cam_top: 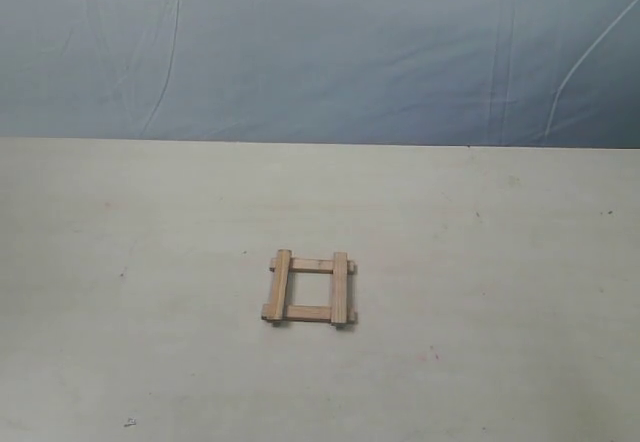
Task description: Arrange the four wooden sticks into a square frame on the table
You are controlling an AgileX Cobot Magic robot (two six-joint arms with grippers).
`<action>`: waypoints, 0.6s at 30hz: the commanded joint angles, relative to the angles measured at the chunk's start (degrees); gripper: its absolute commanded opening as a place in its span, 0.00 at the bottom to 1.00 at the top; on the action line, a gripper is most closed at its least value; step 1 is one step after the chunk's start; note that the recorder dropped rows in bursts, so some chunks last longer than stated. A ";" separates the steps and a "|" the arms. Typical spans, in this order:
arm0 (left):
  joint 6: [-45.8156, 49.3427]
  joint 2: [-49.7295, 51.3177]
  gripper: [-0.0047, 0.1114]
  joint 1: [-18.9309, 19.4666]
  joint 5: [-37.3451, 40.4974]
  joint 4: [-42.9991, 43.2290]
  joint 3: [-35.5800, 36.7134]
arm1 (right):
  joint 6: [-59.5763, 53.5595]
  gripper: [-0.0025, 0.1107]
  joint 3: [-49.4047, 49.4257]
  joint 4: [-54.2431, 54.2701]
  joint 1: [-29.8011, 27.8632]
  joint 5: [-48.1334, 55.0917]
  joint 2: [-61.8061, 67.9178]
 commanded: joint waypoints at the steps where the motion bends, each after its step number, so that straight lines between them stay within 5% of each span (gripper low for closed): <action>1: 0.00 -0.28 0.04 0.04 0.54 2.00 0.12 | -0.21 0.01 0.88 -3.55 -1.45 12.33 -0.21; 8: -1.42 -0.28 0.04 1.15 2.65 7.87 0.12 | -0.21 0.01 1.13 -2.96 -2.07 12.05 -0.21; 18: -3.43 -0.28 0.04 13.11 10.75 9.26 0.12 | -0.07 0.01 1.13 -2.46 -2.07 12.05 -0.21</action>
